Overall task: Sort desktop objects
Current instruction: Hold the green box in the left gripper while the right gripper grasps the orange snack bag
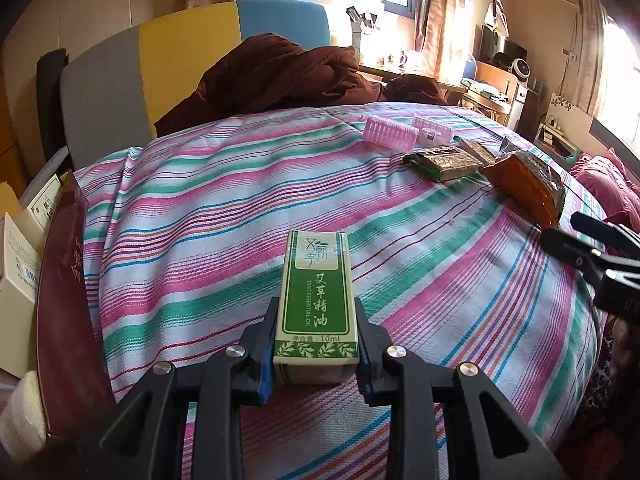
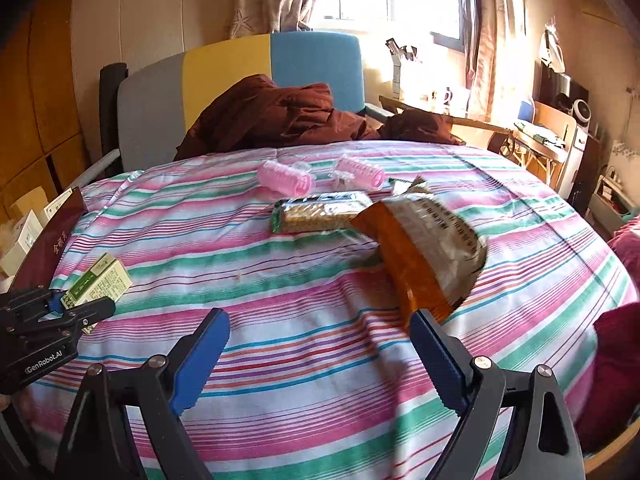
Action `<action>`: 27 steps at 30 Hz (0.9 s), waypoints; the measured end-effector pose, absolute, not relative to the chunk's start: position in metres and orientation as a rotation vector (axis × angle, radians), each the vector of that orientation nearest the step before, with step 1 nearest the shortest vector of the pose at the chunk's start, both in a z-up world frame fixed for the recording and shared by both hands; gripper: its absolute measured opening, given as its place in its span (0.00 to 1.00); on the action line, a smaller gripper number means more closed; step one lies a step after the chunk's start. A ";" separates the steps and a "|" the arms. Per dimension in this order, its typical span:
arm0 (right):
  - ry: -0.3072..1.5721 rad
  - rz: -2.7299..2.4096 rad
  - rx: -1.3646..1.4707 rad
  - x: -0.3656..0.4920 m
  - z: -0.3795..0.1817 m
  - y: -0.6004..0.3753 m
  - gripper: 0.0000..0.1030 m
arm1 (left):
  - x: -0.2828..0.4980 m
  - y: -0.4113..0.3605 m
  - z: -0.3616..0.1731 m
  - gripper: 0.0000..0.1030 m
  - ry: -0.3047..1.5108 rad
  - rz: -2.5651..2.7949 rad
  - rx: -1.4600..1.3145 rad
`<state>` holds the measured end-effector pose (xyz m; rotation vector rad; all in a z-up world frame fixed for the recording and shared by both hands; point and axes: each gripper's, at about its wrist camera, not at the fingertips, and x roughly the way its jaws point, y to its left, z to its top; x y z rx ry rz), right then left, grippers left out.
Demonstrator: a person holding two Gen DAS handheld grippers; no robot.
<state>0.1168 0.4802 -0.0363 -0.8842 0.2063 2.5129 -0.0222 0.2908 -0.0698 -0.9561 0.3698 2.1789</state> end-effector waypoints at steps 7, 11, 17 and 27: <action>-0.030 2.463 -0.942 0.118 -0.023 0.521 0.96 | -0.024 0.289 -0.070 0.30 0.338 2.174 -0.966; -0.079 2.491 -1.017 0.108 -0.020 0.543 0.99 | -0.025 0.288 -0.070 0.31 0.326 2.172 -0.971; -0.029 2.534 -1.144 0.091 -0.028 0.569 0.98 | -0.026 0.287 -0.070 0.31 0.305 2.167 -0.982; -0.087 2.511 -1.182 0.084 -0.041 0.566 0.67 | -0.024 0.287 -0.070 0.30 0.302 2.177 -0.980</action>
